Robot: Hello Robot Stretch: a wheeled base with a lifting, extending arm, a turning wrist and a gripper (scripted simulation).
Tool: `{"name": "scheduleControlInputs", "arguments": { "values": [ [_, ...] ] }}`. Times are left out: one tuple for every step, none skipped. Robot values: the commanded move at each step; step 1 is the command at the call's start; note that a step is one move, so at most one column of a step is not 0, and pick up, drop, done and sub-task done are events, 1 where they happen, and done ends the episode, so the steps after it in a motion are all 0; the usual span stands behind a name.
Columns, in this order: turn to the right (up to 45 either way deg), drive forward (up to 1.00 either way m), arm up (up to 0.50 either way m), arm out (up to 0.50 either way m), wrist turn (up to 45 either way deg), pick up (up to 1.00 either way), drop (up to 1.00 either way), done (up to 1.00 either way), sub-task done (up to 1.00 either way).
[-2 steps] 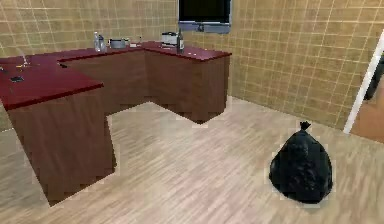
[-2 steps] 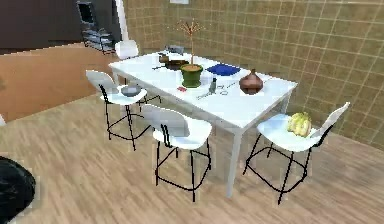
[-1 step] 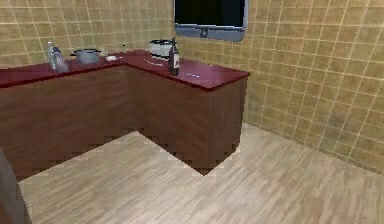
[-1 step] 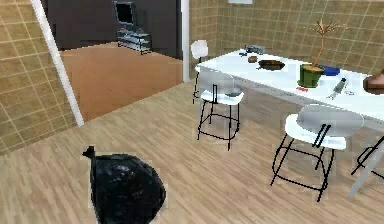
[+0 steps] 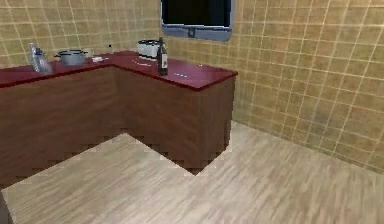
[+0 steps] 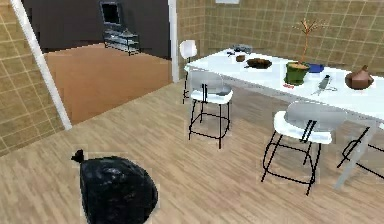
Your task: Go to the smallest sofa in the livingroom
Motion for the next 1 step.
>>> {"name": "scheduleControlInputs", "arguments": {
  "values": [
    [0.0,0.60,0.00,0.00,0.0,0.00,0.00,0.00,0.00]
  ]
}}
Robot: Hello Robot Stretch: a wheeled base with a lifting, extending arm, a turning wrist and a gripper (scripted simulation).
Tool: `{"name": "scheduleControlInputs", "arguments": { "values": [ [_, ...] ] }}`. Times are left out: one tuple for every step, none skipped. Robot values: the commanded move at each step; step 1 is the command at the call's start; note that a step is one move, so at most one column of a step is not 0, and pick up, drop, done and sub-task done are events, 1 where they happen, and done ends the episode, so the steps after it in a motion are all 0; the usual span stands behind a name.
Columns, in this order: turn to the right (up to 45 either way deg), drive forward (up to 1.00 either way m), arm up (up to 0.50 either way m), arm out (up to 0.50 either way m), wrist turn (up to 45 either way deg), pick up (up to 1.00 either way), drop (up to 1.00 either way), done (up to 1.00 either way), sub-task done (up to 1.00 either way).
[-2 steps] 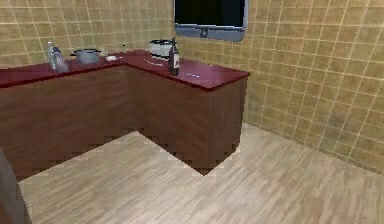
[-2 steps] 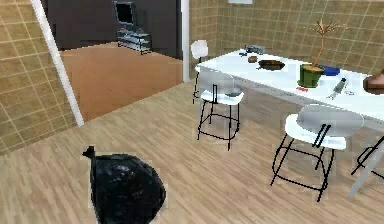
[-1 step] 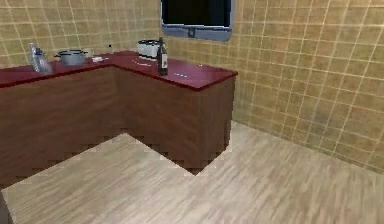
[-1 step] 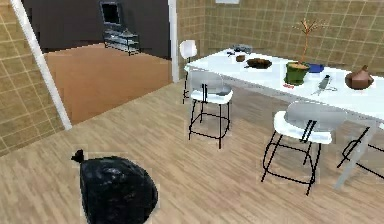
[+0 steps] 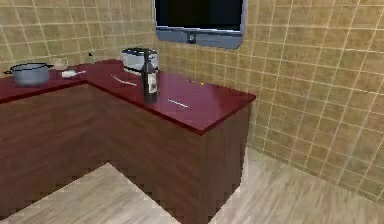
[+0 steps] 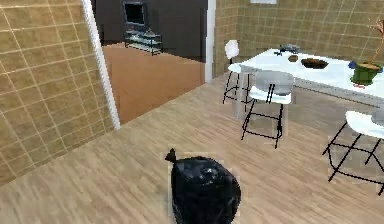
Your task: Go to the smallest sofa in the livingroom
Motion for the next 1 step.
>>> {"name": "scheduleControlInputs", "arguments": {
  "values": [
    [39.0,0.00,0.00,0.00,0.0,0.00,0.00,0.00,0.00]
  ]
}}
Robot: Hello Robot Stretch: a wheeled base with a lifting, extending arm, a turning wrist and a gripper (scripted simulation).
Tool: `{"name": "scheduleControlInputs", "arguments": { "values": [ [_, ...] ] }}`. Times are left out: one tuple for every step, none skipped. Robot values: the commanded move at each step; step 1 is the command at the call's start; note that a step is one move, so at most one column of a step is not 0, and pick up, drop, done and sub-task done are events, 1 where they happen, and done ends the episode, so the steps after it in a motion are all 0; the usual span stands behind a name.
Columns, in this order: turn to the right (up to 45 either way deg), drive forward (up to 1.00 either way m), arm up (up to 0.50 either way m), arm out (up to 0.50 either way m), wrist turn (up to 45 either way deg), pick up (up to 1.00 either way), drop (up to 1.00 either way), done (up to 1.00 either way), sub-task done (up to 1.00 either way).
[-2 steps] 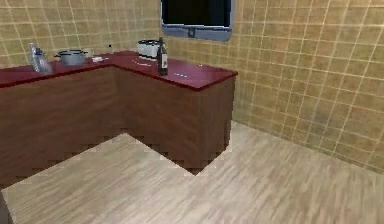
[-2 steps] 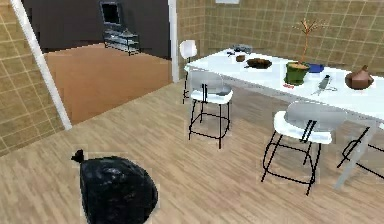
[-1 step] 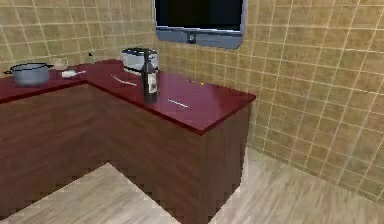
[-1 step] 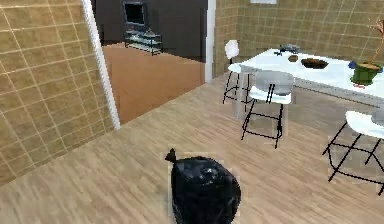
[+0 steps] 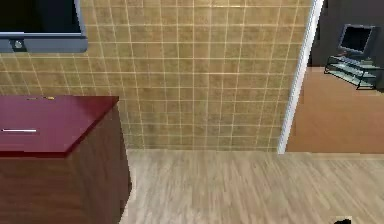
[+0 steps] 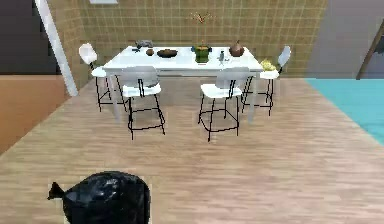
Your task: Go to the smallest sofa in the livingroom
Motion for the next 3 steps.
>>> {"name": "scheduleControlInputs", "arguments": {
  "values": [
    [0.0,1.00,0.00,0.00,0.0,0.00,0.00,0.00,0.00],
    [15.0,0.00,0.00,0.00,0.0,0.00,0.00,0.00,0.00],
    [0.0,0.05,0.00,0.00,0.0,0.00,0.00,0.00,0.00]
  ]
}}
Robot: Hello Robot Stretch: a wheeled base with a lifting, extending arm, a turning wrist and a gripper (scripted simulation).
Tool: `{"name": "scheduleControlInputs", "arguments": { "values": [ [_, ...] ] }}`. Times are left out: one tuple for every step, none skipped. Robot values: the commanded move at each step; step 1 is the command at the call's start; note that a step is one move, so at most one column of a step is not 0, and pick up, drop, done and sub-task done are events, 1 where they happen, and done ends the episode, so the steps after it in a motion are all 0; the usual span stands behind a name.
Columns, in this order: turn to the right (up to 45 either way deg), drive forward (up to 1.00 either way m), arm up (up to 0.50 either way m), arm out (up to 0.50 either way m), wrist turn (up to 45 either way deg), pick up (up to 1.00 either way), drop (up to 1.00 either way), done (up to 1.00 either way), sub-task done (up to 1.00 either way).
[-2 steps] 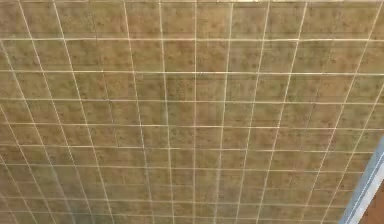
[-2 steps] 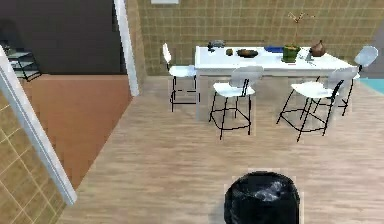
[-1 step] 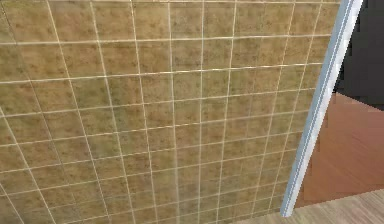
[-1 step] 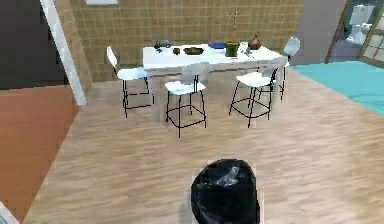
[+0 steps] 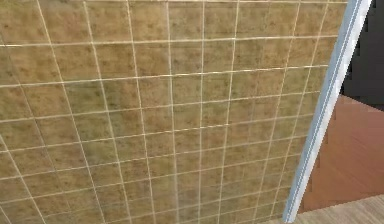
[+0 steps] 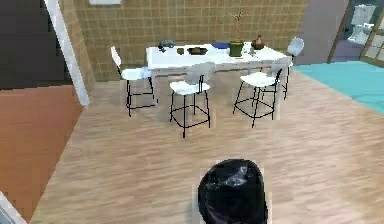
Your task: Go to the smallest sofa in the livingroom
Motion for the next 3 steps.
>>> {"name": "scheduleControlInputs", "arguments": {
  "values": [
    [45.0,0.00,0.00,0.00,0.0,0.00,0.00,0.00,0.00],
    [6.0,0.00,0.00,0.00,0.0,0.00,0.00,0.00,0.00],
    [0.0,0.40,0.00,0.00,0.0,0.00,0.00,0.00,0.00]
  ]
}}
